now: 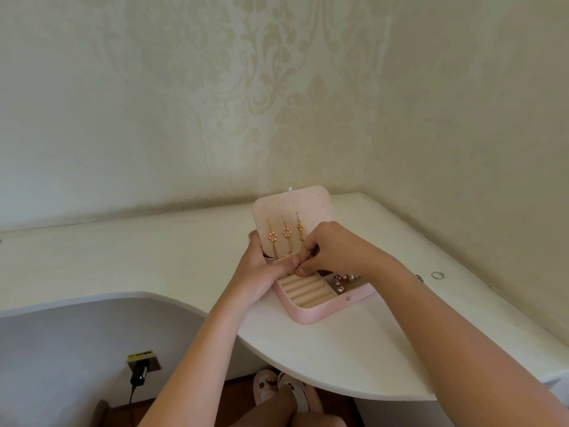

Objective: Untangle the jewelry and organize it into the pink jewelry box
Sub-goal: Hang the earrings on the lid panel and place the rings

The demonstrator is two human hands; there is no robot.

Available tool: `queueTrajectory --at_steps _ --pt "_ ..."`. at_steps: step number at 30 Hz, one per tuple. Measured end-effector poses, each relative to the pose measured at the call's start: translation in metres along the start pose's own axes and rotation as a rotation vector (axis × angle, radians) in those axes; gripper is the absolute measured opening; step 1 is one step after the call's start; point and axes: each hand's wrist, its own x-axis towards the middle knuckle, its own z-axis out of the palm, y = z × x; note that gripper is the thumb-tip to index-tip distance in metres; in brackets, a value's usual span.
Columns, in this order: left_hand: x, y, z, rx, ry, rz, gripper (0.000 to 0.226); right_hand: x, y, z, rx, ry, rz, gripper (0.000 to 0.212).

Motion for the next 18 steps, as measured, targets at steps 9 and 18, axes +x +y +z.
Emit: queueTrajectory --at_steps 9,18 --pt "0.004 -0.005 -0.002 0.016 -0.025 0.000 0.071 -0.027 0.049 -0.067 -0.093 0.116 0.229 0.012" --pt "0.006 -0.007 -0.003 0.005 -0.052 0.018 0.073 -0.070 0.082 -0.076 -0.269 0.036 0.546 0.023"
